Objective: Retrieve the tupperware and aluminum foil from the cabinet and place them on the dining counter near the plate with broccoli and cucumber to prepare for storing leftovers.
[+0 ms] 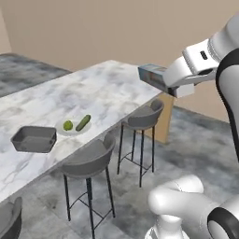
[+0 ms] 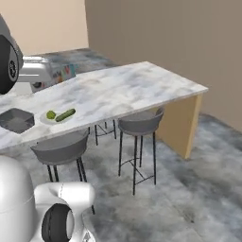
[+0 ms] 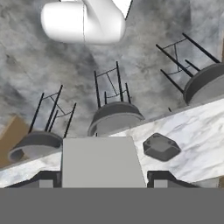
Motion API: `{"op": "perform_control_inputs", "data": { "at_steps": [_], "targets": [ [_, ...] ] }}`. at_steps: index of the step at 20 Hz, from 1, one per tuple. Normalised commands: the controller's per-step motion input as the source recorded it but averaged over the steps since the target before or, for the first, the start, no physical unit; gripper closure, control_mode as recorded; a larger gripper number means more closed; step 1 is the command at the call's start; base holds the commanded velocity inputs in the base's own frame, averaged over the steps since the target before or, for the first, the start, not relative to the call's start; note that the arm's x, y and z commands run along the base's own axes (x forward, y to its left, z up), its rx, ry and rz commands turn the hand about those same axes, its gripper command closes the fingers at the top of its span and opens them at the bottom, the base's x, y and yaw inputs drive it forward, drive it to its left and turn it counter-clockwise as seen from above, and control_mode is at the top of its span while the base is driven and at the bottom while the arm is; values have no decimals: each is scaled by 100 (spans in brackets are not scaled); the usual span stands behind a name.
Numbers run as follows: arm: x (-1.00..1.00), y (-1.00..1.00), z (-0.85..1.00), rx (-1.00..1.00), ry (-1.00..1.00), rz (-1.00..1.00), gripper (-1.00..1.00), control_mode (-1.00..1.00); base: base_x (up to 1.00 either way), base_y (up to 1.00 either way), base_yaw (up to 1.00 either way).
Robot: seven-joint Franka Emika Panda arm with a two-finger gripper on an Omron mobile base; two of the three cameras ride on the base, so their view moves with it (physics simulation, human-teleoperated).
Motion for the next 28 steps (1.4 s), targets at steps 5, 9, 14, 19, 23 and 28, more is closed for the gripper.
{"op": "perform_control_inputs", "data": {
  "at_steps": [5, 9, 14, 19, 23, 28],
  "targets": [
    [0, 0, 0, 0, 0, 0, 100, 100, 100, 0, 50],
    [0, 0, 0, 0, 0, 0, 100, 100, 100, -5, 50],
    [0, 0, 0, 0, 0, 0, 100, 100, 100, -28, 45],
    [0, 0, 0, 0, 0, 0, 100, 100, 100, -36, 45],
    [0, 0, 0, 0, 0, 0, 100, 100, 100, -35, 46],
    [30, -19, -14, 3, 1, 9, 100, -100, 58, -20, 25]
  ]
}}
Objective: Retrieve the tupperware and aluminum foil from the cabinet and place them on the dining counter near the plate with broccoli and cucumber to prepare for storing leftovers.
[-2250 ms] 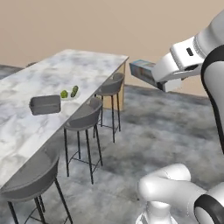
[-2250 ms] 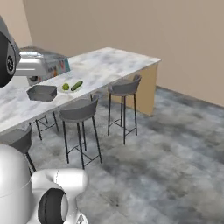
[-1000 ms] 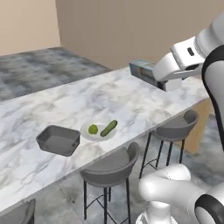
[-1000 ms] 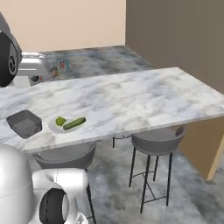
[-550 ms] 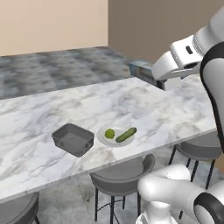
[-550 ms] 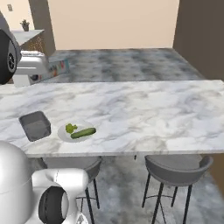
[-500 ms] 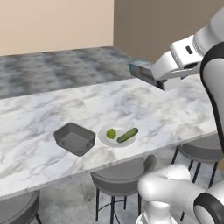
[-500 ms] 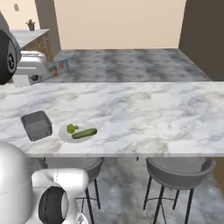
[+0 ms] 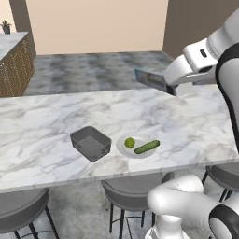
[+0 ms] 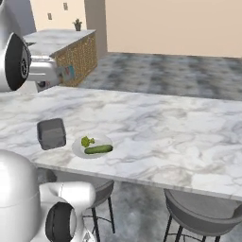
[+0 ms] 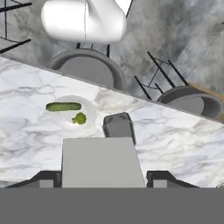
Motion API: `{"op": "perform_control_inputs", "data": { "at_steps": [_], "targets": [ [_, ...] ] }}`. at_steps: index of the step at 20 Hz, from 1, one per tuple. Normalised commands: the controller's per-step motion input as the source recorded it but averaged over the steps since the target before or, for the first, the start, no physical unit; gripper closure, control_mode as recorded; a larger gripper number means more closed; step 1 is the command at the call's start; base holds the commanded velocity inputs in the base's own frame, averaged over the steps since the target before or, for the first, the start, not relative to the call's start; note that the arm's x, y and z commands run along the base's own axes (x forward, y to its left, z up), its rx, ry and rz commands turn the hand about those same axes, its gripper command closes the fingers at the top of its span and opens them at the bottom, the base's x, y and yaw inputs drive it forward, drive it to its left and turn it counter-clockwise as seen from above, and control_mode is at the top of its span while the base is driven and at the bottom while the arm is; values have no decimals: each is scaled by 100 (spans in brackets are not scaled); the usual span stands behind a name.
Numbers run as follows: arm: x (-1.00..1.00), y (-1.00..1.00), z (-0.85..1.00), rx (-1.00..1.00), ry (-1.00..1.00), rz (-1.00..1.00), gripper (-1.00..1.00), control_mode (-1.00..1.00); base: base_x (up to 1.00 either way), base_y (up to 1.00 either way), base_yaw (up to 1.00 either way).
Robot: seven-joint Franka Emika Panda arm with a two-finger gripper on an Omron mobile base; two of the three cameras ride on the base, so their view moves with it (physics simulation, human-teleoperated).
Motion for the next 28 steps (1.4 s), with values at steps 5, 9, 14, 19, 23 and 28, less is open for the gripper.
{"op": "perform_control_inputs", "data": {
  "at_steps": [5, 9, 14, 19, 23, 28],
  "targets": [
    [48, -78, -37, 6, 5, 3, 100, -100, 0, 0, 0],
    [11, -82, -57, 1, 6, 0, 100, -100, 0, 0, 0],
    [7, -72, -92, 4, 1, 0, 100, -100, 0, 0, 0],
    [58, -63, -62, 17, -3, 0, 100, -100, 0, 0, 0],
    [64, -45, -58, 12, -1, 0, 100, -100, 0, 0, 0],
    [56, -7, -86, 1, 3, 1, 100, -100, 0, 0, 0]
  ]
}}
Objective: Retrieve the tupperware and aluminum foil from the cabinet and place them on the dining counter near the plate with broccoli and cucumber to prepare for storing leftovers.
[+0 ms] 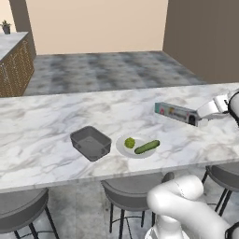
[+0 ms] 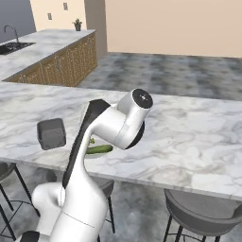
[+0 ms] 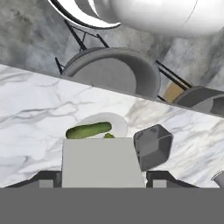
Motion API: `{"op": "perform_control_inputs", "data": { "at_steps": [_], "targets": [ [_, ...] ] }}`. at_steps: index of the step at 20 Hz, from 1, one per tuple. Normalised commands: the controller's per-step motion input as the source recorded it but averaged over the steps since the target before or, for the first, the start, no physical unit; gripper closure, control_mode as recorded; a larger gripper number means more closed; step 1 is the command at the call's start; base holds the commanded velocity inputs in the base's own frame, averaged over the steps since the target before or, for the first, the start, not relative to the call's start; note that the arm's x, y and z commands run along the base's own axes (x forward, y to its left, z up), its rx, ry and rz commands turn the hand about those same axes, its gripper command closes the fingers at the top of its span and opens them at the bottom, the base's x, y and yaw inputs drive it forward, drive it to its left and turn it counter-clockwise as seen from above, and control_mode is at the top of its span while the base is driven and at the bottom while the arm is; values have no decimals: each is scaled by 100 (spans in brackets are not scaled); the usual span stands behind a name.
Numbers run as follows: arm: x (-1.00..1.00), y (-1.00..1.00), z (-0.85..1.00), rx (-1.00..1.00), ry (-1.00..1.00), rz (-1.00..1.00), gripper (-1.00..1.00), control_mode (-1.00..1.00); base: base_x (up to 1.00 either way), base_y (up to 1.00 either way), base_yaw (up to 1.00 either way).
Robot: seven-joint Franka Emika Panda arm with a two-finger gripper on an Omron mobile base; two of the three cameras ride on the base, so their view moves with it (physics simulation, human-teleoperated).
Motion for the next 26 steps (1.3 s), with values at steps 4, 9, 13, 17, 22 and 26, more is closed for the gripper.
{"op": "perform_control_inputs", "data": {
  "at_steps": [4, 9, 13, 17, 22, 26],
  "targets": [
    [55, -3, -83, 0, 4, 1, 100, -100, 0, 0, 0],
    [55, -20, -67, 0, 0, 0, 100, -100, 0, 0, 0],
    [50, -27, -68, 1, 0, 0, 100, -100, 0, 0, 0],
    [40, -13, -78, 0, 0, 0, 100, -100, 0, 0, 0],
    [40, -3, -72, 0, 0, 0, 100, -100, 0, 0, 0],
    [51, -6, -54, 0, 0, 0, -100, -100, 0, 0, 0]
  ]
}}
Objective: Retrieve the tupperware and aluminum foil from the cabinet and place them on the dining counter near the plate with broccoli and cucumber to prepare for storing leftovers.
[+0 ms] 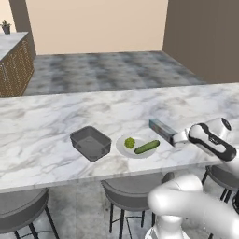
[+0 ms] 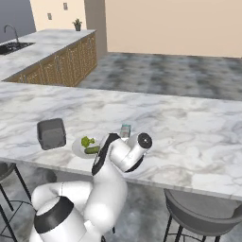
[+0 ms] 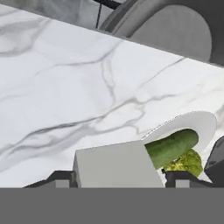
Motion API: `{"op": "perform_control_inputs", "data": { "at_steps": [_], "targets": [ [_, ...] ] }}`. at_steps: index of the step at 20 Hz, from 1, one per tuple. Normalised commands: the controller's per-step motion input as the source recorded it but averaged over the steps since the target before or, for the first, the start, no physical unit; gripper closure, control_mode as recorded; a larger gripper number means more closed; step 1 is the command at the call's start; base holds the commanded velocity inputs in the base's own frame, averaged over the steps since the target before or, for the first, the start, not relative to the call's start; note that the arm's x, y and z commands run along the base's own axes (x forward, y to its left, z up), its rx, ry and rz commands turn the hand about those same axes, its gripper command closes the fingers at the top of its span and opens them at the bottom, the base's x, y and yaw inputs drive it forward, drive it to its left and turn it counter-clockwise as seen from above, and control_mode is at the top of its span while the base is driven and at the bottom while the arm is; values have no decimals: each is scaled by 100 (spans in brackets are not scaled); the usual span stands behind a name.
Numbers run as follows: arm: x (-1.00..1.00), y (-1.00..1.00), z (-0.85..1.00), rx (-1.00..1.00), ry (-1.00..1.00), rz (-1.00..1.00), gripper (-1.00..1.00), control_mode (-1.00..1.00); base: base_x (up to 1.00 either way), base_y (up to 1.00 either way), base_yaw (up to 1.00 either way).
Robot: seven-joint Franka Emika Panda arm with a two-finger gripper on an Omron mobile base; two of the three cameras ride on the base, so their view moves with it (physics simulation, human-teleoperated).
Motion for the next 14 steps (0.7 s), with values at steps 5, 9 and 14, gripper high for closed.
{"op": "perform_control_inputs", "data": {
  "at_steps": [5, 9, 14],
  "targets": [
    [25, -30, 24, 2, 0, 2, -100, -100, 0, 0, 0],
    [-32, -16, 99, 0, 0, 4, -100, -100, 0, 0, 0],
    [-82, 4, 40, -10, 0, 6, -100, -100, 0, 0, 0]
  ]
}}
